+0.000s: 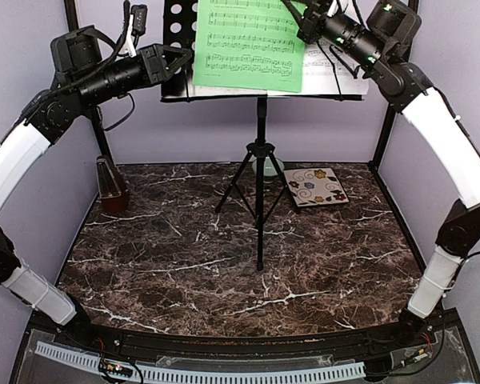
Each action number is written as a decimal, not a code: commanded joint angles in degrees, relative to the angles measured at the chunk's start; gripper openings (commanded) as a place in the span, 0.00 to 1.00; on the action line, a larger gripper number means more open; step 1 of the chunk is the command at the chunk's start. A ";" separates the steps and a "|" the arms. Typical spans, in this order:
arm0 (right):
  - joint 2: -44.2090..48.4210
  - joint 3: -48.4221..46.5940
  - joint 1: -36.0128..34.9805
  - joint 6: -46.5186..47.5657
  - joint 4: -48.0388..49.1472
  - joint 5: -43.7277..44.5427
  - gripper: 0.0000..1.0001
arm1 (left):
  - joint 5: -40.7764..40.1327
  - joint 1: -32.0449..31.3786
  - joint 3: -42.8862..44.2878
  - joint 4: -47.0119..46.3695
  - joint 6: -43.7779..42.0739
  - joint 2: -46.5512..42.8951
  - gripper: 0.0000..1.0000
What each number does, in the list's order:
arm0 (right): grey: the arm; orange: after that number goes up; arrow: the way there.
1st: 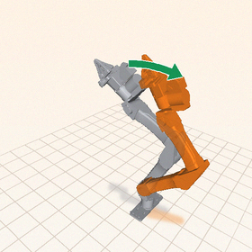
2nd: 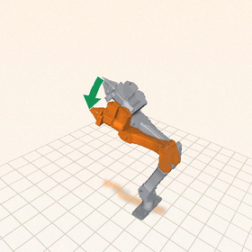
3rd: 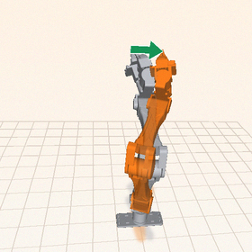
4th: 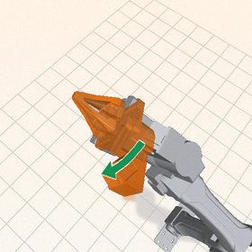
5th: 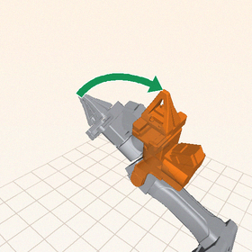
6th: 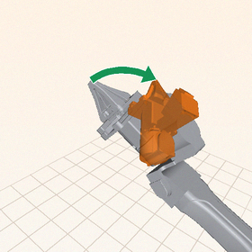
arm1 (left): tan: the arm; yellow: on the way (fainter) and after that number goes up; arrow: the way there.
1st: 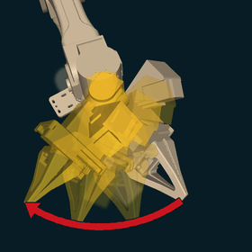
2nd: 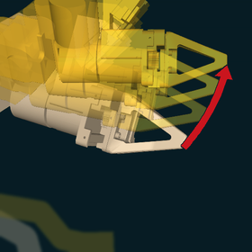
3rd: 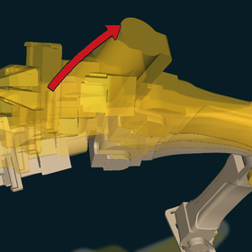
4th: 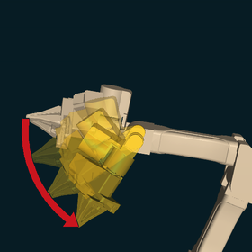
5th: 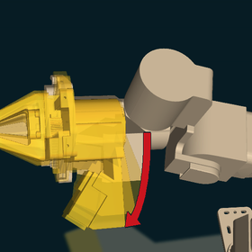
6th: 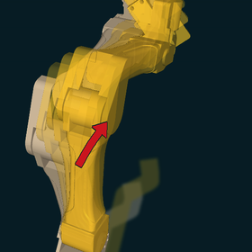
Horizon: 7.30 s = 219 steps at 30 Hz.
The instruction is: Set up the instrument practice props
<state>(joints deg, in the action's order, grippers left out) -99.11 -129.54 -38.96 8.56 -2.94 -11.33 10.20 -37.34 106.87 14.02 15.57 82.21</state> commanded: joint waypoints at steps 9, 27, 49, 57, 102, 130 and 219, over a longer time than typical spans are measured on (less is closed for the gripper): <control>-0.66 -0.21 0.19 1.86 3.52 -1.32 0.00 | 0.79 0.36 2.35 -0.30 5.90 1.87 0.22; 0.43 2.19 0.20 3.20 4.87 -0.88 0.00 | 5.44 1.20 1.87 -3.78 16.37 2.87 0.15; 2.79 4.68 0.11 4.76 6.43 1.14 0.00 | -1.80 1.22 -3.44 -5.91 10.45 -1.60 0.16; 3.22 5.41 0.11 5.13 6.79 1.35 0.00 | -2.76 1.07 0.47 -0.27 6.06 0.65 0.31; 4.24 9.18 -0.15 4.54 9.82 1.24 0.00 | -2.19 0.29 -3.76 -10.26 18.52 -1.26 0.00; -4.16 0.01 -5.77 10.44 10.72 -2.78 0.00 | -0.83 -3.17 -5.25 -15.95 10.74 -1.00 0.00; -4.30 3.45 -9.46 9.37 19.56 0.07 0.80 | -5.21 -5.60 -8.04 -15.60 8.23 -5.74 0.54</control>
<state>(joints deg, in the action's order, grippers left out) -105.51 -126.63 -47.77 17.78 14.39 -11.94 5.26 -42.06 99.22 0.14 24.60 80.09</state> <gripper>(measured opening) 0.794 0.513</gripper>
